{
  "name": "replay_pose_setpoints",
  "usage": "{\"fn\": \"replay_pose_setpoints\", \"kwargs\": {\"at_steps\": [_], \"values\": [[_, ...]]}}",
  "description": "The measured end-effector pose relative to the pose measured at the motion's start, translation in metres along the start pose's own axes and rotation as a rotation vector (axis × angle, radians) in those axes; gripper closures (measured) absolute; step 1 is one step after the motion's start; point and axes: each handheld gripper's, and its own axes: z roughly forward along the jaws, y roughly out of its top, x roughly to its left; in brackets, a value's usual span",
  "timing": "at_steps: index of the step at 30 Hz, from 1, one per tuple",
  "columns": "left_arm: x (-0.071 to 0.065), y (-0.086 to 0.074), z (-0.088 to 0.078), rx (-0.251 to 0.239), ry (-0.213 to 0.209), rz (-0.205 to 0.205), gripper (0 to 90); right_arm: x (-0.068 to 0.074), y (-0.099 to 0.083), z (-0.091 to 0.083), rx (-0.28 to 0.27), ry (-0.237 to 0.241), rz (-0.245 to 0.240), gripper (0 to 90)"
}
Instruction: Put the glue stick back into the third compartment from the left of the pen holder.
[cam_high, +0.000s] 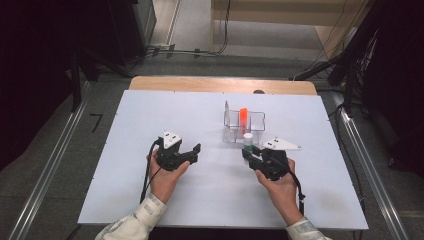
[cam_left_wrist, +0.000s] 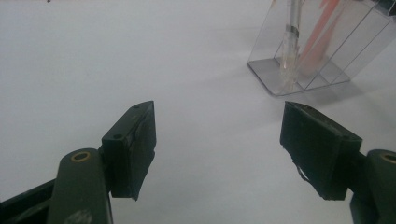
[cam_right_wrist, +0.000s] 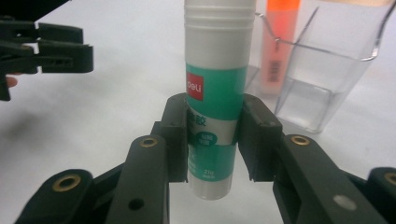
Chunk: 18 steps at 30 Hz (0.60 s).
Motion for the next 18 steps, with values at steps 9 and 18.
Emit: {"fn": "replay_pose_setpoints", "kwargs": {"at_steps": [9,18], "values": [[0.000,0.001,0.000,-0.007,-0.002,-0.013,27.5,-0.015,0.006,-0.004,-0.028,-0.027,0.026,63.9],[-0.001,0.000,0.000,-0.005,-0.011,-0.017,27.6,-0.028,0.013,-0.009,-0.055,-0.047,0.052,63.8]]}}
